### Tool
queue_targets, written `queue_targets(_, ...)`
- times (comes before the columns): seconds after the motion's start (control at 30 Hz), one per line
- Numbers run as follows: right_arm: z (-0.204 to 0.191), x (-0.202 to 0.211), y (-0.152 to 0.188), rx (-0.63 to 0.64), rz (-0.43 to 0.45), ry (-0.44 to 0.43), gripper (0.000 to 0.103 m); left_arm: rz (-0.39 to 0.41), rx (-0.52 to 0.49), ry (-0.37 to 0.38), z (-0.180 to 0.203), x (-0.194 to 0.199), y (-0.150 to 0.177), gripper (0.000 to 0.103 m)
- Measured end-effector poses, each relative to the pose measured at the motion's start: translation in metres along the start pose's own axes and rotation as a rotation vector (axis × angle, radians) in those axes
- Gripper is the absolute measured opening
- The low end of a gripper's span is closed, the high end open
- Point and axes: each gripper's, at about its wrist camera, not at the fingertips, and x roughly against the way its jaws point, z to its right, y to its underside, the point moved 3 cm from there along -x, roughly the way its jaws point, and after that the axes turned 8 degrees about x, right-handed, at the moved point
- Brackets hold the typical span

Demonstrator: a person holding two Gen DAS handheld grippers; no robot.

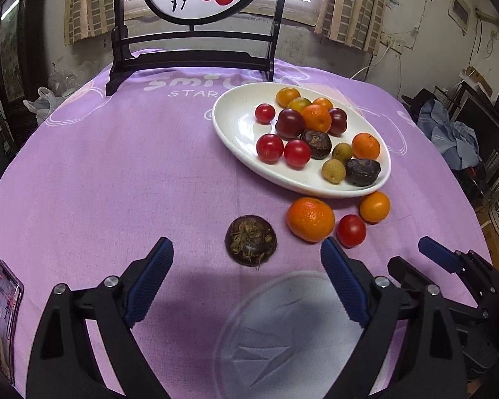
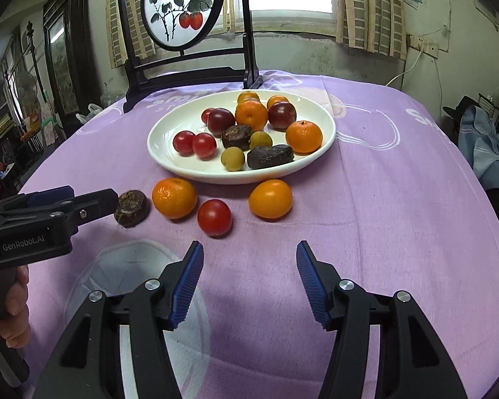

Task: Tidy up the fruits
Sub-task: 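Grasp a red cherry tomato with the right tool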

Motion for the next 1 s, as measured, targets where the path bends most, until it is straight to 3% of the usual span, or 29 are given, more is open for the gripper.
queue_targets(0.37, -0.016, -0.024, -0.001, 0.07, -0.064, 0.028, 0.059, -0.027, -0.008, 0.035, -0.009, -0.011, 0.004, 0.088)
queue_targets(0.83, -0.027, -0.045, -0.01, 0.12, -0.122, 0.043, 0.056, -0.035, 0.024, 0.0, -0.022, -0.015, 0.001, 0.088)
queue_targets(1.0, -0.031, -0.057, -0.021, 0.126, -0.134, 0.041, 0.04, -0.051, 0.032, 0.001, -0.024, -0.019, 0.001, 0.088)
